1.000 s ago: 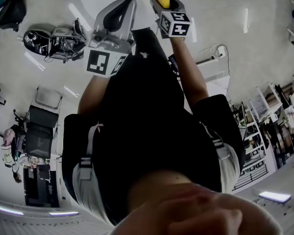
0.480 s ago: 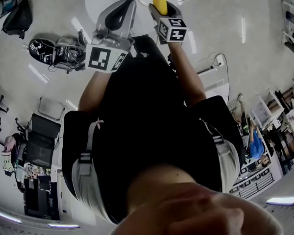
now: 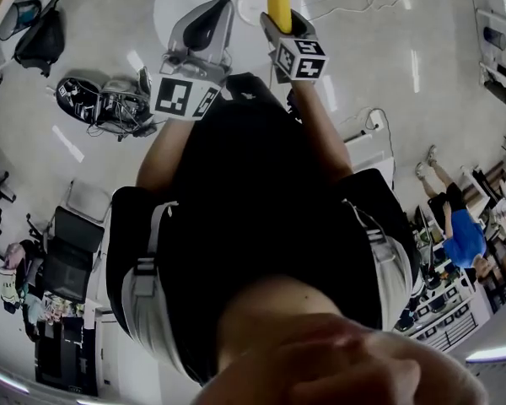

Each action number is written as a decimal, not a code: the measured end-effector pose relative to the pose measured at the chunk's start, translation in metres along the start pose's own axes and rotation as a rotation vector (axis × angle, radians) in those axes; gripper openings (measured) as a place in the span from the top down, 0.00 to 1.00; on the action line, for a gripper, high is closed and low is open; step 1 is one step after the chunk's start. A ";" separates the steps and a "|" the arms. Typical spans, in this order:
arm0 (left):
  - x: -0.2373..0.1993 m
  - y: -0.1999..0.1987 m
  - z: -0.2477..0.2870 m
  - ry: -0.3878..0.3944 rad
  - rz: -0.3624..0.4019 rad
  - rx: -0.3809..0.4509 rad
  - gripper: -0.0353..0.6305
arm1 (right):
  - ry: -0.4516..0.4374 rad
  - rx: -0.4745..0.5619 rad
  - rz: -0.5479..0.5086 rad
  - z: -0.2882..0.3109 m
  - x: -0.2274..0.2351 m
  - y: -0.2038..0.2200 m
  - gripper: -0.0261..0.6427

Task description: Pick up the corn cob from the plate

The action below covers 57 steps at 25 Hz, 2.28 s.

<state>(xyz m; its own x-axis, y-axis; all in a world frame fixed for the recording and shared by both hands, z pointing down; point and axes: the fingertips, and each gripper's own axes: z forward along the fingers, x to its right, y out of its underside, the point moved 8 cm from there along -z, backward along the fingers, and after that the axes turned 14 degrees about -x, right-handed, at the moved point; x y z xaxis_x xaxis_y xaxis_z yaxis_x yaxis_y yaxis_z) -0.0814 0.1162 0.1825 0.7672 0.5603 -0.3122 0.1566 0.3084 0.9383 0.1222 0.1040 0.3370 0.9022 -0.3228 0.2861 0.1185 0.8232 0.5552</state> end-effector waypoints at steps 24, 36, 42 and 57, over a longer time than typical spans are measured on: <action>0.011 -0.019 -0.027 -0.010 0.036 0.057 0.94 | -0.020 0.253 -0.071 -0.093 -0.045 -0.040 0.57; 0.009 -0.017 -0.024 -0.008 0.042 0.046 0.94 | -0.043 0.408 -0.123 -0.145 -0.068 -0.057 0.57; 0.006 -0.014 -0.020 -0.014 0.040 0.040 0.94 | -0.049 0.421 -0.133 -0.147 -0.068 -0.057 0.57; 0.007 -0.012 -0.021 -0.016 0.043 0.032 0.94 | -0.066 0.440 -0.168 -0.149 -0.073 -0.062 0.57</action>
<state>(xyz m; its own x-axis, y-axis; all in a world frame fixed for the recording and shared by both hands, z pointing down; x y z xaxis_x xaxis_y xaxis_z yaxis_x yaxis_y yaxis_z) -0.0909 0.1330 0.1658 0.7836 0.5599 -0.2693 0.1431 0.2591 0.9552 0.1112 0.1465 0.1654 0.8555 -0.4754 0.2051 0.0607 0.4855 0.8721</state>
